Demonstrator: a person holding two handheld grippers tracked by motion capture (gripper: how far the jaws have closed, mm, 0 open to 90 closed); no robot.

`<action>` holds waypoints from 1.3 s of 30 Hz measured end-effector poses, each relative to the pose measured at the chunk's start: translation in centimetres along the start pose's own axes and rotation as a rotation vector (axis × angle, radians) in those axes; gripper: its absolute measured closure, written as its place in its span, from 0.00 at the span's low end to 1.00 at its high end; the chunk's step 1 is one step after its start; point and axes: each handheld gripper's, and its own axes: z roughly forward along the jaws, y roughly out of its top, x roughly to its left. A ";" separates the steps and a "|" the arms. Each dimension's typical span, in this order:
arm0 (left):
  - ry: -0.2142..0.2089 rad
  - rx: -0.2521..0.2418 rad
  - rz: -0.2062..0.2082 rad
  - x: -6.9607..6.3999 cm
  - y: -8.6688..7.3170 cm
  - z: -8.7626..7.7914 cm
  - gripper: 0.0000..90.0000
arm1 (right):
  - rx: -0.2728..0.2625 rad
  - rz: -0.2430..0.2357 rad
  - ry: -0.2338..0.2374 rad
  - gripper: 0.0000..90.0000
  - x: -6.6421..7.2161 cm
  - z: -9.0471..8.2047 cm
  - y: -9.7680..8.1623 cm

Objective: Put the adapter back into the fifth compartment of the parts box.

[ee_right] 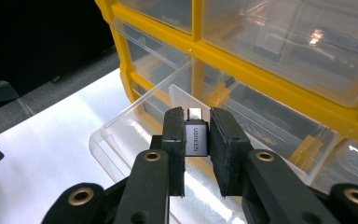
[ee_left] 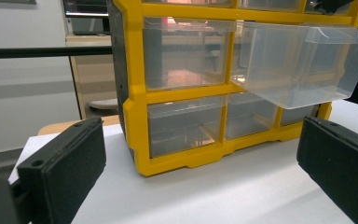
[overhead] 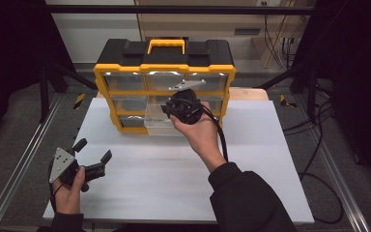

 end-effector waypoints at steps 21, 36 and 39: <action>0.000 0.000 -0.001 0.0 0.0 -0.1 0.01 | -0.023 0.022 0.008 0.80 -0.2 -0.6 0.0; -0.009 0.005 0.005 -0.1 0.0 0.1 0.01 | -0.058 0.024 0.008 0.81 -0.2 -1.4 -0.1; -0.009 0.006 0.006 -0.1 0.0 0.1 0.01 | -0.061 0.027 0.008 0.80 -0.2 -1.6 -0.2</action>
